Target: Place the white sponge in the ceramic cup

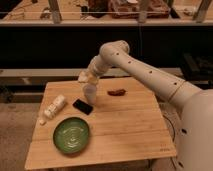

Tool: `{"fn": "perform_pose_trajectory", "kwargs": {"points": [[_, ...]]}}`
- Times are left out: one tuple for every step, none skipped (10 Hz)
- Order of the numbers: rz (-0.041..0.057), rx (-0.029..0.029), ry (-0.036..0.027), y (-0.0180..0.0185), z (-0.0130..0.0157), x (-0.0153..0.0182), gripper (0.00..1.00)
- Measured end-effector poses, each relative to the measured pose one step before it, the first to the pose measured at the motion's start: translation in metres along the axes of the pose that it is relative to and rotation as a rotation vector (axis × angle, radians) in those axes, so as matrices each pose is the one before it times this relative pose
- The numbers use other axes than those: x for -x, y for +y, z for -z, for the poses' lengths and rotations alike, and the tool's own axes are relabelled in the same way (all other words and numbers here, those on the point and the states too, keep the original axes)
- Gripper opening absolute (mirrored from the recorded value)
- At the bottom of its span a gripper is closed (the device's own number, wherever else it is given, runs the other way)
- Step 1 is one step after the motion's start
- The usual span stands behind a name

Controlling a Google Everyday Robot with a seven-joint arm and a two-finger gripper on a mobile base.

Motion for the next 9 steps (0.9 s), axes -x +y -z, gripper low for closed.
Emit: {"fn": "perform_pose_trajectory", "kwargs": {"points": [[0.00813,0.00226,-0.00095,0.00382,-0.00396,0.00171,0.01],[-0.00188,-0.00050,-0.00093,0.00056,-0.00111,0.00040,0.01],[-0.00573,0.00116,0.00162,-0.00022,-0.00151,-0.00383,0.01],[-0.00320,-0.00014,0.00103,-0.00034,-0.00084,-0.00229,0.01],[0.00050,0.00057,0.00079,-0.00037,-0.00409,-0.00229,0.01],[0.00415,0.00260,-0.00141,0.00035,-0.00404,0.00182,0.01],[0.00183,0.00204,-0.00091,0.00080,-0.00328,0.00052,0.01],[-0.00137,-0.00039,0.00129,0.00041,-0.00114,-0.00210,0.01],[-0.00344,-0.00100,0.00132,0.00015,-0.00052,-0.00313,0.01]]}}
